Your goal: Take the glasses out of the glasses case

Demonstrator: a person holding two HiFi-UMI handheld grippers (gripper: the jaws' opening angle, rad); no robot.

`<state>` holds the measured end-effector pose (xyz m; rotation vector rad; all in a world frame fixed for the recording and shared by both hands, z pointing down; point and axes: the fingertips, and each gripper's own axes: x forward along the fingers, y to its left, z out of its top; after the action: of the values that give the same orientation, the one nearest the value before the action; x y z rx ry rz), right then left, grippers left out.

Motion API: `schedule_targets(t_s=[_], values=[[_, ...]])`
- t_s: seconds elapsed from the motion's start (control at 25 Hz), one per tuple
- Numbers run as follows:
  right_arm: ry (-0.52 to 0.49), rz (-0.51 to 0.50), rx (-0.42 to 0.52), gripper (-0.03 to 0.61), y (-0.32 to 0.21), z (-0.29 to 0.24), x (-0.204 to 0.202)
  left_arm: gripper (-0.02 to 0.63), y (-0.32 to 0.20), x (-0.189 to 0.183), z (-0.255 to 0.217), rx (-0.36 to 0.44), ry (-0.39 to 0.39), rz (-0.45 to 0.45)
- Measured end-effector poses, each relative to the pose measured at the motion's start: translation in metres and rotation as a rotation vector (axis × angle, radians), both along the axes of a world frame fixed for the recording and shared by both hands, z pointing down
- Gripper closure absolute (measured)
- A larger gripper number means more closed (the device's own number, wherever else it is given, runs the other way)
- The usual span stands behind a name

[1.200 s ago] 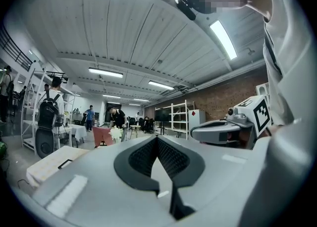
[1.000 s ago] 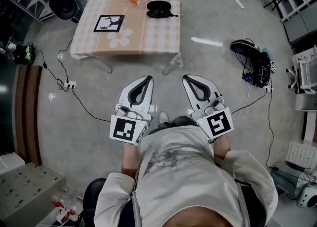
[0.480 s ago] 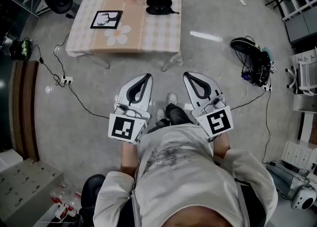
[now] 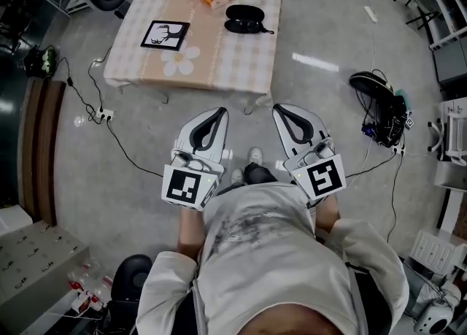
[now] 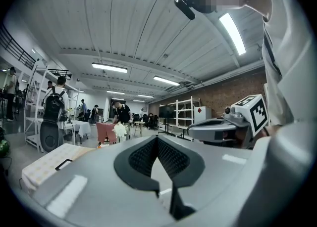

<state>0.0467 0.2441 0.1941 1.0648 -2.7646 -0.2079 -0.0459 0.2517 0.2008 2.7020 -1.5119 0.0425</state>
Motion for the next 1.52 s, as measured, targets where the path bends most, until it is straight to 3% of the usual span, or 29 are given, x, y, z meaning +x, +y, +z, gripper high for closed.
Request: schedule_targets(t_s=[0.76,1.2,1.52], values=[[-0.031,-0.100,-0.002,0.561,-0.059,-0.010,0.032,0.606,-0.054,0.037,-0.014,0.031,-0.018,-0.080],[-0.037,-0.070,-0.008,0.561,-0.079,-0.005,0.045,0.606,-0.081,0.050,-0.008,0.022,-0.022,-0.046],[-0.030,-0.053,-0.010,0.561,-0.105,0.000,0.033,0.606,-0.108,0.041,-0.003,0.021,-0.019,-0.025]])
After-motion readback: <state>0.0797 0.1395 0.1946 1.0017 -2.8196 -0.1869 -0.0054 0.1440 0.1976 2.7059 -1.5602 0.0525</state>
